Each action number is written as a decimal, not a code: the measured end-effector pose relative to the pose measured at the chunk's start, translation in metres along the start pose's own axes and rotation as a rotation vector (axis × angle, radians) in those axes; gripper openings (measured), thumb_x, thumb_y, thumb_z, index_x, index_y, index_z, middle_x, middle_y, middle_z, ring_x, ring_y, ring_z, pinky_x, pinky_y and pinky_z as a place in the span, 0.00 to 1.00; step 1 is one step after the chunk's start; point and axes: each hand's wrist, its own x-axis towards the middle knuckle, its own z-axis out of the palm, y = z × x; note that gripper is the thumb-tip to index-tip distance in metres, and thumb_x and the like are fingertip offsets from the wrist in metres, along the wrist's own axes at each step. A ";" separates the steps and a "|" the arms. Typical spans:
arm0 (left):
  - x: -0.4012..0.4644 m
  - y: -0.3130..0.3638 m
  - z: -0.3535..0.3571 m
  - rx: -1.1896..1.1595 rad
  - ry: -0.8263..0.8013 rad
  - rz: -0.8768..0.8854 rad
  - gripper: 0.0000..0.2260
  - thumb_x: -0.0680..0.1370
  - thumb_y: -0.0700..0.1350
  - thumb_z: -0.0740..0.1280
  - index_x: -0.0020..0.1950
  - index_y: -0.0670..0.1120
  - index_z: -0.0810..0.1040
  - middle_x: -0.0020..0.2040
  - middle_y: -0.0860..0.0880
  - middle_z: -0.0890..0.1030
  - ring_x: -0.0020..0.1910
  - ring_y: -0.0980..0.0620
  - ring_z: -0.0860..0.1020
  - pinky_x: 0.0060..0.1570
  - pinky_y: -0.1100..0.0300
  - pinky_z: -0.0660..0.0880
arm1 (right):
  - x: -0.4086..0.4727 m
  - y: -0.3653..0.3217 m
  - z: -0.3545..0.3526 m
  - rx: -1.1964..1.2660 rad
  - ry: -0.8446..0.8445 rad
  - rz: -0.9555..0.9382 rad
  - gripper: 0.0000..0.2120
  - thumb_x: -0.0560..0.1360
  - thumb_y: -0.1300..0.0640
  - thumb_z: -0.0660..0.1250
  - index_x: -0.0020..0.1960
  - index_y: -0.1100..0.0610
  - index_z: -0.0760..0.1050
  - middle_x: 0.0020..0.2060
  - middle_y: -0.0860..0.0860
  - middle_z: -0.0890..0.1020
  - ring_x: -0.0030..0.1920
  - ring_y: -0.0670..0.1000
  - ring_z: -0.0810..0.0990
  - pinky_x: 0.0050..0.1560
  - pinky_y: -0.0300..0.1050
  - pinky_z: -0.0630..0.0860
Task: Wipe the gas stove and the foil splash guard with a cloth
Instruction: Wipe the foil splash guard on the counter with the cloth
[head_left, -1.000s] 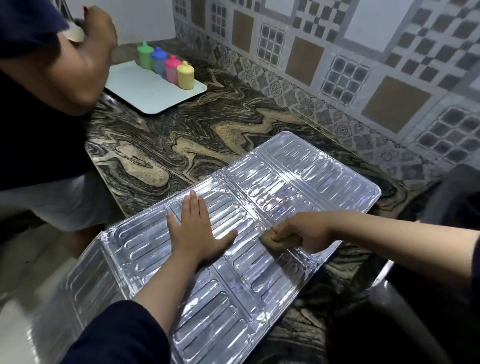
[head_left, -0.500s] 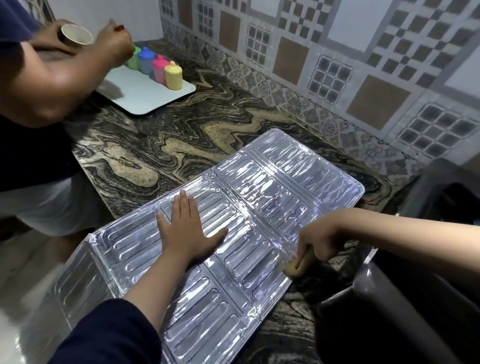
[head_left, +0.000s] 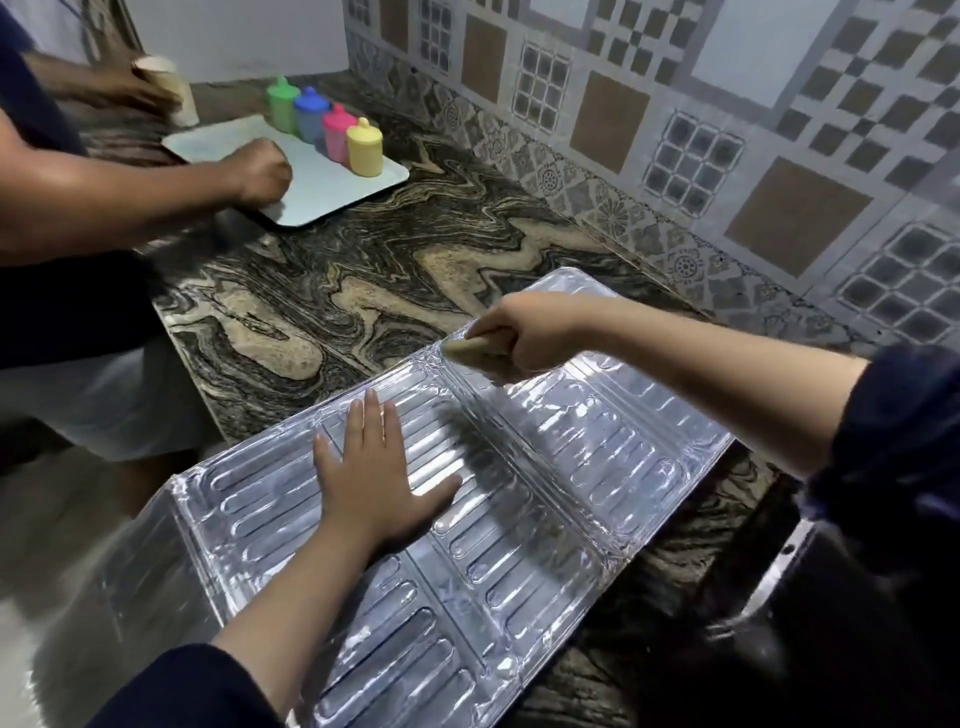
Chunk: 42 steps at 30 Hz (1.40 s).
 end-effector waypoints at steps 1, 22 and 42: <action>0.000 0.000 0.000 0.003 0.002 0.000 0.54 0.65 0.80 0.41 0.78 0.43 0.38 0.78 0.43 0.36 0.77 0.44 0.39 0.69 0.33 0.46 | 0.015 -0.002 0.007 -0.052 0.063 -0.041 0.13 0.74 0.63 0.63 0.57 0.55 0.77 0.45 0.51 0.81 0.47 0.54 0.80 0.42 0.40 0.72; -0.003 -0.001 -0.005 -0.009 -0.020 -0.009 0.54 0.66 0.79 0.41 0.78 0.41 0.39 0.78 0.42 0.37 0.77 0.45 0.38 0.69 0.33 0.45 | -0.011 0.017 0.101 -0.390 -0.088 -0.088 0.17 0.73 0.62 0.61 0.61 0.52 0.69 0.63 0.52 0.76 0.62 0.56 0.74 0.63 0.58 0.68; -0.024 -0.013 -0.035 0.030 -0.154 0.049 0.51 0.69 0.70 0.58 0.78 0.40 0.39 0.77 0.39 0.35 0.75 0.40 0.34 0.68 0.31 0.39 | 0.011 -0.012 0.034 -0.079 0.227 -0.006 0.21 0.74 0.63 0.61 0.66 0.51 0.72 0.55 0.56 0.82 0.54 0.60 0.80 0.52 0.51 0.77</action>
